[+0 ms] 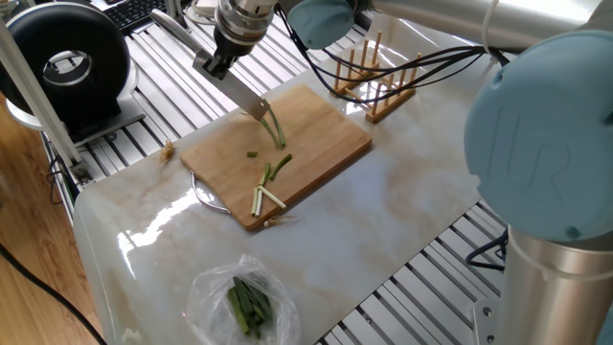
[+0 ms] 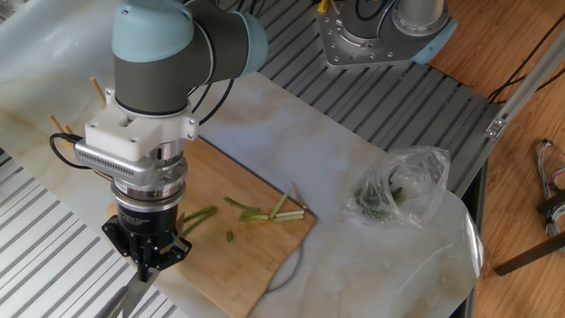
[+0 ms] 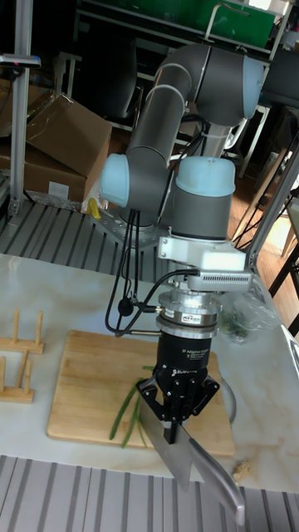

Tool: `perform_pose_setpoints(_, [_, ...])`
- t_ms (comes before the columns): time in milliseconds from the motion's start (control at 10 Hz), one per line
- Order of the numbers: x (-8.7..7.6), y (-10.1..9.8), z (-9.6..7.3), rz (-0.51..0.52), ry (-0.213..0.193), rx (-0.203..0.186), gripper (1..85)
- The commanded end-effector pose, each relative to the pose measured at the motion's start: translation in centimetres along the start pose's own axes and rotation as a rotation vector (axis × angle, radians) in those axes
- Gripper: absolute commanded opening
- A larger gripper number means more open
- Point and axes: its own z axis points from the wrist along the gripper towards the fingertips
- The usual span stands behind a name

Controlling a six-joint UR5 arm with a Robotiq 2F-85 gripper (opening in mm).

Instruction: Chop the green garlic

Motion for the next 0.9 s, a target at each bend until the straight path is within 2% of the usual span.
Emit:
perform_pose_setpoints(0, [0.24, -0.5, -0.22, 0.003, -0.004, -0.001, 1.3])
perform_pose_setpoints(800, [1.14, -0.72, -0.83, -0.003, 0.007, -0.007, 1.3])
